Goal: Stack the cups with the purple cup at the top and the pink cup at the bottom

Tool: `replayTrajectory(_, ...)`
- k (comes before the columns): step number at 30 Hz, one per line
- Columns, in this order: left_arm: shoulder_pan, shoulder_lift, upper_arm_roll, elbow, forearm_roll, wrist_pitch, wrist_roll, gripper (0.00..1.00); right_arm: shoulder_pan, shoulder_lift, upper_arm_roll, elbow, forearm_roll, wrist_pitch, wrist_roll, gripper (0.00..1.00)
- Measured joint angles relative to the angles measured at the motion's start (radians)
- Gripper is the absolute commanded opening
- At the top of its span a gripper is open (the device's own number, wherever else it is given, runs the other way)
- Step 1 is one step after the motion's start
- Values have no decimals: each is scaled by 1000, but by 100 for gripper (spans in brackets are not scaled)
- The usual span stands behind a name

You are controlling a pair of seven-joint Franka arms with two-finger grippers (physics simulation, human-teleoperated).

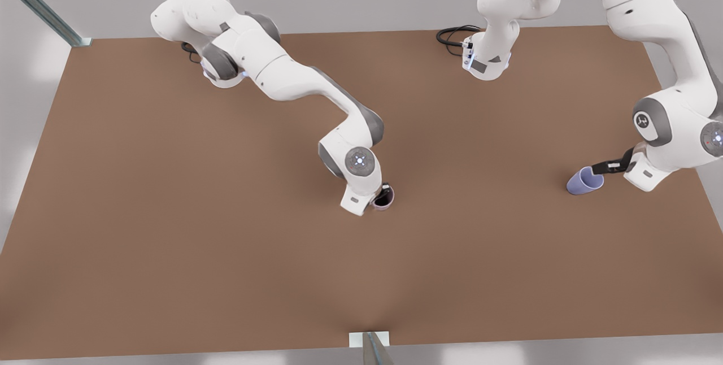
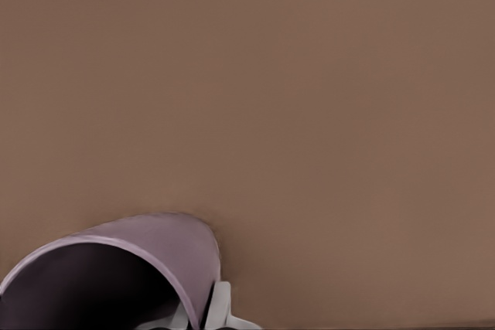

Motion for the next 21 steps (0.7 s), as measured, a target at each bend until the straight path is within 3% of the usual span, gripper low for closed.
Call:
replayTrajectory(13,52,122,41,-156,-24,335,203,100,24,53,-10,43,-2,37,311,22)
replayTrajectory(14,56,126,43,-162,-26,349,214,100,24,54,-10,43,-3,41,329,30)
replayTrajectory(17,66,143,46,-168,-29,382,242,100,25,56,-9,38,-4,52,377,40)
replayTrajectory(20,72,163,46,-169,-31,404,265,100,25,56,-9,35,-5,60,418,43)
replayTrajectory(21,72,168,46,-169,-32,409,272,100,26,56,-9,34,-5,62,430,49)
